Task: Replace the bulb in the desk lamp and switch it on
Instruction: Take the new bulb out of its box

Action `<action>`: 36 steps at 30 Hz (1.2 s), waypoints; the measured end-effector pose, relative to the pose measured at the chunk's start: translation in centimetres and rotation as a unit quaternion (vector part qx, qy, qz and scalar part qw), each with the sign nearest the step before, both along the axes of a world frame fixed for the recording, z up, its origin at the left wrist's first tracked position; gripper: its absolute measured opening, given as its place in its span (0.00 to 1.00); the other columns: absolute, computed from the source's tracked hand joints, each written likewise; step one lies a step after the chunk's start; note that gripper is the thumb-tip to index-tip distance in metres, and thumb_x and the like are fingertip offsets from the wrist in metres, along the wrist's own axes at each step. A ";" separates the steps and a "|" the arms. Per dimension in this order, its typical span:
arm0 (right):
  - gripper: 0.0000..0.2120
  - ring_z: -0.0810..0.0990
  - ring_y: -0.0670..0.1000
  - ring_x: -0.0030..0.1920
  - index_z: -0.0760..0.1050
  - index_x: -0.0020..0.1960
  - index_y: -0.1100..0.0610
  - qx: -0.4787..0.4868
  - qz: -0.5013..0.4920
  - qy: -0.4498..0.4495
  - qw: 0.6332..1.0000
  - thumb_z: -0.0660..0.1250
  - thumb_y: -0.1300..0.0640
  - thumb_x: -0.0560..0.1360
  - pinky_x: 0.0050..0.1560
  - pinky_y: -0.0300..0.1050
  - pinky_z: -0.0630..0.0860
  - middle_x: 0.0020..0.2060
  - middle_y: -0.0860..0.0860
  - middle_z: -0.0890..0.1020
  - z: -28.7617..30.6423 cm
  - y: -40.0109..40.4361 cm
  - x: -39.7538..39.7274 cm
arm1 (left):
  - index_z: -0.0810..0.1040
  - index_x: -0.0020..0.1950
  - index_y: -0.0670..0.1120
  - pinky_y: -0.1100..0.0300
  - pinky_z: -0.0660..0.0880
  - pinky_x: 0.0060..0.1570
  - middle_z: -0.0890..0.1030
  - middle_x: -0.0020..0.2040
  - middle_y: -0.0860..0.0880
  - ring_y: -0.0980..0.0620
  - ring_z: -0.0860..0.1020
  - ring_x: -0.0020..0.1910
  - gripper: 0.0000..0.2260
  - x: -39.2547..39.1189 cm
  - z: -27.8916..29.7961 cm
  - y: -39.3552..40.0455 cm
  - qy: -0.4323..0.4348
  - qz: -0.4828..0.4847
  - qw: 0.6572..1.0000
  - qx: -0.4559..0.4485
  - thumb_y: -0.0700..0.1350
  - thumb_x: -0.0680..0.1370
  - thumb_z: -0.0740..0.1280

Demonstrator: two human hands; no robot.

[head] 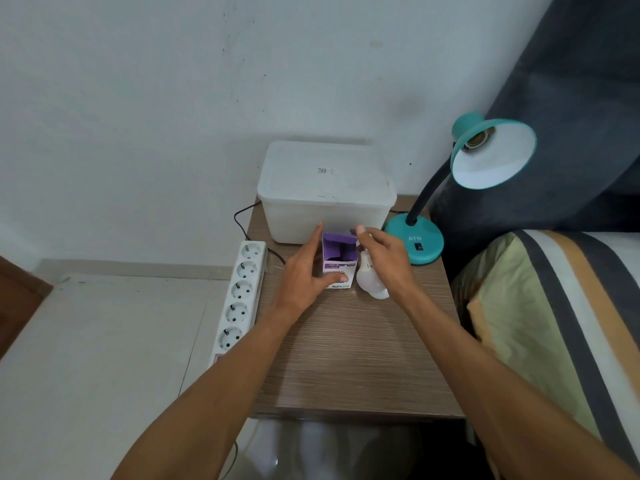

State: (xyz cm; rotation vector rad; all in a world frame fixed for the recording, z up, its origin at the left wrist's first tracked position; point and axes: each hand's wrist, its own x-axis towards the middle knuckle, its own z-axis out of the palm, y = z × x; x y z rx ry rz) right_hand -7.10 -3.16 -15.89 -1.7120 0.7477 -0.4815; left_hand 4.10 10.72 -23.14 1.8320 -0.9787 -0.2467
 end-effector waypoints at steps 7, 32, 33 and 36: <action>0.18 0.82 0.44 0.50 0.78 0.64 0.52 -0.040 0.036 0.006 0.999 0.74 0.53 0.74 0.50 0.46 0.83 0.49 0.42 0.81 -0.2 0.8 -0.9 | 0.56 0.82 0.57 0.47 0.80 0.62 0.77 0.70 0.48 0.51 0.79 0.66 0.47 -0.4 0.0 0.1 0.009 -0.007 1.000 -0.002 0.52 0.71 0.80; 0.14 0.77 0.41 0.43 0.72 0.56 0.54 -0.104 -0.054 0.078 0.990 0.70 0.56 0.73 0.37 0.37 0.70 0.46 0.50 0.79 2.0 -1.2 -0.7 | 0.71 0.76 0.52 0.57 0.81 0.59 0.73 0.64 0.49 0.56 0.76 0.61 0.33 -0.4 1.5 -1.2 0.010 0.073 0.997 -0.031 0.37 0.74 0.77; 0.13 0.78 0.42 0.43 0.73 0.55 0.53 -0.100 -0.059 0.066 0.991 0.71 0.56 0.73 0.37 0.38 0.71 0.45 0.49 0.80 2.2 -1.5 -0.9 | 0.72 0.76 0.51 0.58 0.80 0.60 0.73 0.64 0.48 0.56 0.76 0.61 0.33 -0.2 1.7 -1.3 0.006 0.072 0.997 -0.029 0.37 0.73 0.77; 0.13 0.83 0.46 0.45 0.77 0.56 0.51 -0.097 -0.066 0.033 0.993 0.74 0.55 0.72 0.41 0.39 0.78 0.44 0.48 0.84 2.5 -2.3 -1.4 | 0.72 0.76 0.49 0.58 0.79 0.61 0.74 0.64 0.46 0.53 0.77 0.61 0.33 -0.1 1.6 -1.2 -0.010 0.068 0.998 -0.017 0.37 0.73 0.78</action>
